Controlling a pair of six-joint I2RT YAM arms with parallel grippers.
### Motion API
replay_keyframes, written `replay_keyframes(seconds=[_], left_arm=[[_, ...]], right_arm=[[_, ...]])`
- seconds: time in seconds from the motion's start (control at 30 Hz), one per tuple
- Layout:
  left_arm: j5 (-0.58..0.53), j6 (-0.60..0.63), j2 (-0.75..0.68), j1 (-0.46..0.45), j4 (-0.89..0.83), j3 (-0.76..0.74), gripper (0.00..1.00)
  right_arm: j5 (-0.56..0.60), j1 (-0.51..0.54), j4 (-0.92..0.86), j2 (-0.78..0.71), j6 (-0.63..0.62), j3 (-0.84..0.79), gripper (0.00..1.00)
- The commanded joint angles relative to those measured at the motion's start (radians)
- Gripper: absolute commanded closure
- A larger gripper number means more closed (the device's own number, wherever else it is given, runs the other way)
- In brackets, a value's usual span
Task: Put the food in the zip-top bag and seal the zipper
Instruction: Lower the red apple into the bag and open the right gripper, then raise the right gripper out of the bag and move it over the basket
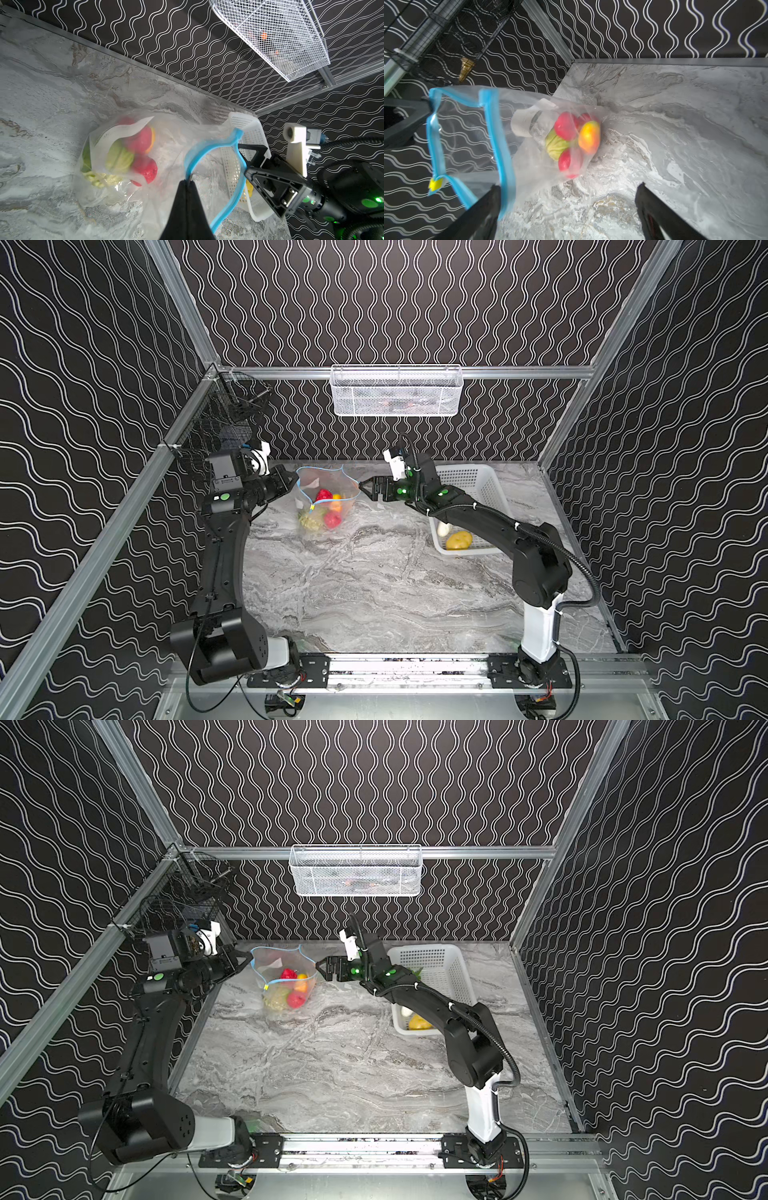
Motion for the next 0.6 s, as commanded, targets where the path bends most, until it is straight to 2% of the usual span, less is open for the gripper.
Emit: replay_keyframes(seconds=[0.0,0.17,0.37,0.47,0.57], left_arm=[[0.009,-0.009,-0.004,0.005,0.033,-0.005,1.00],[0.065,-0.032,-0.012,0.006,0.088,-0.042,1.00],[0.038,-0.005,-0.019,0.007,0.072,-0.033,1.00],[-0.017,0.029,0.002,0.008,0.021,0.006,1.00],[0.022,0.015,-0.001,0.008,0.040,-0.003,1.00]], right_arm=[[-0.026,-0.007,0.041,-0.023,-0.008,0.007,0.01],[0.001,-0.011,-0.030,-0.011,-0.028,0.066,0.01],[0.049,-0.034,-0.101,-0.022,-0.033,0.119,0.01],[0.092,-0.055,-0.215,-0.009,-0.024,0.194,0.01],[0.158,-0.069,-0.324,-0.005,-0.037,0.245,0.01]])
